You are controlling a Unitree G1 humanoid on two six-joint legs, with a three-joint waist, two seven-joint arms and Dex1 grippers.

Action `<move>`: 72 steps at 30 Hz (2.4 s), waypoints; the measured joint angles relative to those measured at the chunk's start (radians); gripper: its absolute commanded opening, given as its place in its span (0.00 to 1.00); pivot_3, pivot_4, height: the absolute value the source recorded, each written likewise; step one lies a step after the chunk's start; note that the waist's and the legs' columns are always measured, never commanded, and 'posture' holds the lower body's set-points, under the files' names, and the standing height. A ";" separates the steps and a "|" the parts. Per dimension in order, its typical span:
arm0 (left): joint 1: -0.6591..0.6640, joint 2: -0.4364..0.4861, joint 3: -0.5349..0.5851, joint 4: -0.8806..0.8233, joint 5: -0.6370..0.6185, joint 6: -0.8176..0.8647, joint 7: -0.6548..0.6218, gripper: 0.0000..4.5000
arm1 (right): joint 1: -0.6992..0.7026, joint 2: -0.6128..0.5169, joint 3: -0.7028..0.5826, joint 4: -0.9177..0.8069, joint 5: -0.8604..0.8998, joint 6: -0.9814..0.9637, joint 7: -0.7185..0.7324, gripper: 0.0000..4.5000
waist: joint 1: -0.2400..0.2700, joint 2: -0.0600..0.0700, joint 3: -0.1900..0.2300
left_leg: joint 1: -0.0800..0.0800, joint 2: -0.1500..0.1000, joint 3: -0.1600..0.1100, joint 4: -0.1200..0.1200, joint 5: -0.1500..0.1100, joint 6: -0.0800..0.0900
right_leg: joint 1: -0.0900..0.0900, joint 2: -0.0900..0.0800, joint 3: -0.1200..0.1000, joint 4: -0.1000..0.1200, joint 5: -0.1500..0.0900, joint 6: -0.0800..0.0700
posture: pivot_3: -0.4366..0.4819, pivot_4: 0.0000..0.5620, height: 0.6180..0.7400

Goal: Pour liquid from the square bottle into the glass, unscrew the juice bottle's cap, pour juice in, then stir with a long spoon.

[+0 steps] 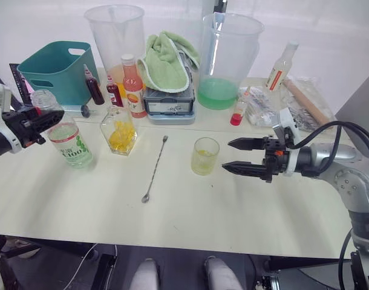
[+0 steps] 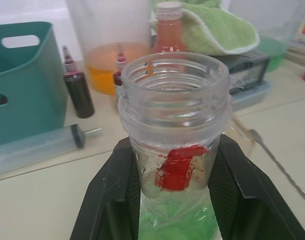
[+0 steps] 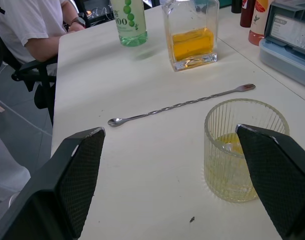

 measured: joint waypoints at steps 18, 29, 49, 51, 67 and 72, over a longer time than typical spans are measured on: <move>-0.449 -0.138 -0.263 0.661 0.280 -0.327 0.052 0.32 | 0.122 0.000 -0.088 -0.121 0.013 0.020 -0.110 0.99 | 0.010 -0.001 0.000 | -0.005 -0.001 -0.001 0.000 0.000 0.000 | -0.006 0.000 0.000 0.003 0.002 -0.003 | 0.48 0.27 0.89; -0.504 -0.148 -0.256 0.759 0.305 -0.365 0.058 0.89 | 0.157 -0.006 -0.128 -0.159 0.037 0.044 -0.144 1.00 | 0.011 -0.001 0.000 | -0.004 -0.001 -0.001 0.000 0.000 0.000 | -0.004 0.000 0.000 0.003 0.001 -0.002 | 0.48 0.27 0.89; -0.540 -0.110 -0.169 0.347 0.121 -0.233 -0.106 0.99 | 0.124 -0.008 -0.125 -0.135 0.041 0.038 -0.121 1.00 | 0.009 -0.001 0.000 | -0.005 0.000 -0.001 0.000 0.000 0.000 | -0.005 0.000 0.000 0.003 0.002 -0.003 | 0.48 0.27 0.89; -0.485 -0.105 -0.178 0.227 0.075 -0.163 -0.157 0.99 | 0.124 -0.009 -0.126 -0.126 0.038 0.032 -0.119 1.00 | 0.009 -0.001 0.000 | -0.004 0.000 -0.001 0.000 0.000 0.000 | -0.005 0.000 0.000 0.003 0.002 -0.003 | 0.48 0.27 0.89; 0.125 -0.220 -0.219 -0.375 -0.022 0.013 -0.086 0.99 | 0.268 -0.002 -0.174 -0.062 -0.084 -0.137 -0.118 1.00 | 0.010 0.000 0.000 | -0.001 0.000 0.000 -0.001 0.000 0.001 | 0.000 0.000 0.001 0.000 0.001 -0.003 | 0.48 0.27 0.89; 0.293 -0.225 -0.197 -0.383 0.056 -0.121 -0.052 0.99 | 0.337 -0.018 -0.236 -0.019 -0.114 -0.159 -0.114 1.00 | 0.010 -0.002 0.001 | 0.003 0.000 0.001 0.000 0.000 -0.001 | 0.002 0.000 0.001 0.000 0.001 -0.002 | 0.48 0.27 0.89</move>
